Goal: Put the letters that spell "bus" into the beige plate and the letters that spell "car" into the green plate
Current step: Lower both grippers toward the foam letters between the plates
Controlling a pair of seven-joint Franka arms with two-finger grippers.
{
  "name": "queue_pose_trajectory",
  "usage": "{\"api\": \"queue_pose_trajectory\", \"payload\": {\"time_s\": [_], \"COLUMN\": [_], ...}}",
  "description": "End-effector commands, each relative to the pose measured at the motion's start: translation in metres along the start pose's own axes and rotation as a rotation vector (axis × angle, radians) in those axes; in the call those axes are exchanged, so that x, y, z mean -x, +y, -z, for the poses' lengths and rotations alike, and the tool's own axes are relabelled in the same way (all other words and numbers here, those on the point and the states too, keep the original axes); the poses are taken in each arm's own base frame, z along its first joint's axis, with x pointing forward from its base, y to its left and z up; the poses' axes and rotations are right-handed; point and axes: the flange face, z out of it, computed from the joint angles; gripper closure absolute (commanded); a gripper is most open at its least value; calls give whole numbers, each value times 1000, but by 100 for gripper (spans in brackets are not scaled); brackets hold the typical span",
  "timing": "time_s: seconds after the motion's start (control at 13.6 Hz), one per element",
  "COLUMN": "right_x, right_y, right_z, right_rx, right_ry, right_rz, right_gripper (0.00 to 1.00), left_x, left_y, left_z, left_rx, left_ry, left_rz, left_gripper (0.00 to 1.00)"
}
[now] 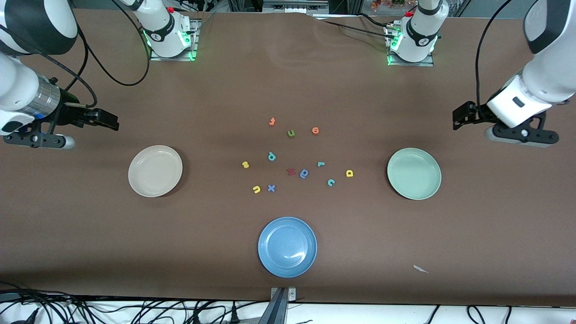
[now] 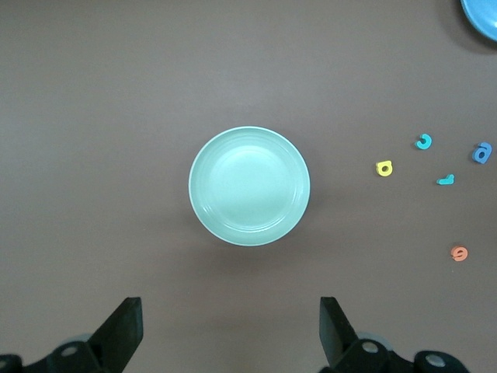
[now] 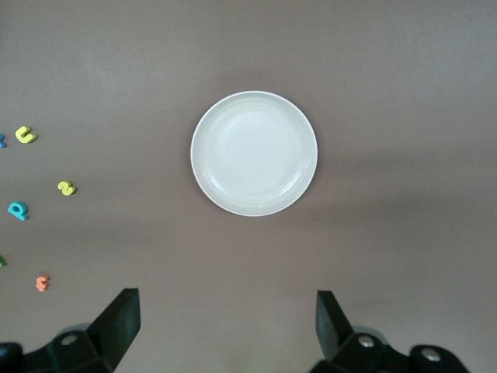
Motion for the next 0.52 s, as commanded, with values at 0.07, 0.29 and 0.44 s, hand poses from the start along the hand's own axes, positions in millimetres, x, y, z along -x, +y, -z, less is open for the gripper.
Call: {"api": "queue_pose_trajectory", "payload": {"time_s": [0.07,0.29,0.44], "right_x": [-8,-10,-4], "right_y": [-60,-136,-190], "right_z": [-34,-85,-123], "right_rx": [4,11,6], "right_ry": [-12,4,10], "right_rz": [-88,-162,-207], "right_gripper": [0,0,0], "left_x": [-28,-54,-65], "left_y": [51,101,139], "left_z": [-37,-79,-112], "left_rx": [25,42,62], "left_ry": [6,51,65], "left_rz": [-85,-69,6], "left_gripper": [0,0,0]}}
